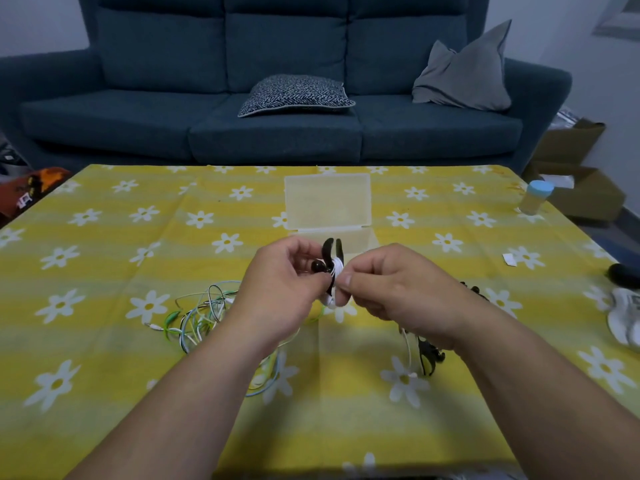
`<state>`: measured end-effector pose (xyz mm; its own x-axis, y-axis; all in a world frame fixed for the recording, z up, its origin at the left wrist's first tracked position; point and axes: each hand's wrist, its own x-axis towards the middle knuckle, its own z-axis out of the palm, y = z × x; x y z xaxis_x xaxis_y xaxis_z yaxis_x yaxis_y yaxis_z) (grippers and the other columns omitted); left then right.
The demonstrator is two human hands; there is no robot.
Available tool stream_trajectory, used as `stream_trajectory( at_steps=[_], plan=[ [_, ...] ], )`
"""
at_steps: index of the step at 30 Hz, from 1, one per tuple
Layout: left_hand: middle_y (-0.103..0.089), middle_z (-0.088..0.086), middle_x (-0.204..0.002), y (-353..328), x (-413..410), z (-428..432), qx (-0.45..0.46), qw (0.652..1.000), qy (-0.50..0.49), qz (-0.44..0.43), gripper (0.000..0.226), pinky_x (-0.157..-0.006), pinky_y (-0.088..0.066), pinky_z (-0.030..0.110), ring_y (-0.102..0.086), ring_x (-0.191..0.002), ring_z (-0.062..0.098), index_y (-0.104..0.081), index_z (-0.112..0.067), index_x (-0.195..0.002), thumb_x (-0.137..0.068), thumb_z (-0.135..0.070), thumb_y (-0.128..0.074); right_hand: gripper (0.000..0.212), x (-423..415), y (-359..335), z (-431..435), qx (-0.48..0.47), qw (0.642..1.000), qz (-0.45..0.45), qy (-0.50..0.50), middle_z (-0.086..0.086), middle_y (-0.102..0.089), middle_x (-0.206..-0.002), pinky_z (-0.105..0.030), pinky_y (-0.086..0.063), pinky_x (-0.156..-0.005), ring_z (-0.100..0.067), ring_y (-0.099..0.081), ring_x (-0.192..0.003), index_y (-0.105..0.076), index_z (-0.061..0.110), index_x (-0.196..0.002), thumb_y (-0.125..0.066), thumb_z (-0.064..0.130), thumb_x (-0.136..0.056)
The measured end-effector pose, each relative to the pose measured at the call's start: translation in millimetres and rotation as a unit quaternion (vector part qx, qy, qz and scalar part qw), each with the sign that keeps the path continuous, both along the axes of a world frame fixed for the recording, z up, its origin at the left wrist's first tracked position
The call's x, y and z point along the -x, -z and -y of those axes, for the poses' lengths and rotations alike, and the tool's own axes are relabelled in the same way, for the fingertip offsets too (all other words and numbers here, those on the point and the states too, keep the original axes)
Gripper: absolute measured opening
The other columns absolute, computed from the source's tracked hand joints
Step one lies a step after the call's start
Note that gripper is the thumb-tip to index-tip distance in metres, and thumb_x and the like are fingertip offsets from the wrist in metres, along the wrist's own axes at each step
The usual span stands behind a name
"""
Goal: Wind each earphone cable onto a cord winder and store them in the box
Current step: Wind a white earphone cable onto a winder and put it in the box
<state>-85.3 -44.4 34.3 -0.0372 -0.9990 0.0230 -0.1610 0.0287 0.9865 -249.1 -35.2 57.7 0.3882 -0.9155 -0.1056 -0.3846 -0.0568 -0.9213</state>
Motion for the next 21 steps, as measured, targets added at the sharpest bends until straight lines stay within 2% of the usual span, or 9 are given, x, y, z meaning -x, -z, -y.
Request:
stream_trajectory(
  at_steps=[4,8,11,13,15,18,21],
  plan=[
    [-0.068,0.000,-0.068,-2,-2,-2,-0.008,0.998,0.054,0.021,0.026,-0.057,-0.048,0.019,-0.063,-0.054,0.019,-0.068,-0.006,-0.091,-0.080,0.016,-0.062,0.030,7,-4,5,-0.001,0.988,0.114,0.104,0.002,-0.031,-0.049,-0.029,-0.015,-0.049,-0.013,-0.022,-0.048,-0.067,0.006,-0.069,-0.053,0.007,-0.096],
    [-0.067,0.005,-0.075,-3,-1,-4,-0.036,0.992,0.120,0.007,0.027,-0.062,-0.048,0.024,-0.063,-0.059,0.017,-0.069,-0.009,-0.092,-0.082,0.015,-0.062,0.027,12,-3,9,0.012,0.972,0.161,0.173,0.003,-0.032,-0.049,-0.028,-0.015,-0.048,-0.013,-0.022,-0.047,-0.064,0.003,-0.070,-0.054,0.007,-0.095],
    [-0.070,0.014,-0.085,-3,0,-5,-0.052,0.986,0.160,-0.020,0.026,-0.063,-0.049,0.026,-0.060,-0.068,0.021,-0.067,-0.003,-0.100,-0.084,0.016,-0.061,0.027,13,1,12,0.044,0.970,0.128,0.204,0.008,-0.037,-0.048,-0.027,-0.020,-0.051,-0.010,-0.027,-0.046,-0.065,0.007,-0.067,-0.060,0.012,-0.093],
    [-0.070,0.024,-0.093,-2,-1,-5,-0.056,0.982,0.176,-0.029,0.026,-0.065,-0.051,0.029,-0.060,-0.070,0.024,-0.066,0.000,-0.104,-0.085,0.017,-0.059,0.028,14,3,12,0.069,0.970,0.082,0.218,0.016,-0.041,-0.044,-0.025,-0.025,-0.055,-0.003,-0.034,-0.042,-0.066,0.009,-0.066,-0.063,0.018,-0.093],
    [-0.071,0.022,-0.090,-1,0,-6,-0.061,0.980,0.183,-0.037,0.026,-0.064,-0.051,0.028,-0.061,-0.068,0.023,-0.065,0.001,-0.103,-0.084,0.018,-0.059,0.027,14,5,13,0.071,0.970,0.056,0.226,0.017,-0.041,-0.041,-0.025,-0.025,-0.056,-0.001,-0.038,-0.040,-0.067,0.009,-0.068,-0.065,0.022,-0.092],
    [-0.068,0.017,-0.084,-2,0,-7,-0.066,0.978,0.183,-0.073,0.026,-0.059,-0.051,0.024,-0.062,-0.065,0.018,-0.066,0.000,-0.100,-0.084,0.019,-0.058,0.029,15,10,16,0.022,0.970,0.042,0.240,0.017,-0.043,-0.040,-0.025,-0.026,-0.055,0.000,-0.039,-0.040,-0.065,0.013,-0.064,-0.067,0.023,-0.092],
    [-0.067,0.015,-0.084,-5,0,-6,-0.072,0.976,0.152,-0.135,0.026,-0.057,-0.051,0.021,-0.064,-0.064,0.017,-0.066,-0.001,-0.103,-0.083,0.015,-0.062,0.029,13,17,16,-0.038,0.977,-0.011,0.210,0.007,-0.039,-0.050,-0.026,-0.021,-0.050,-0.013,-0.027,-0.047,-0.061,0.016,-0.061,-0.066,0.023,-0.089]
  ],
)
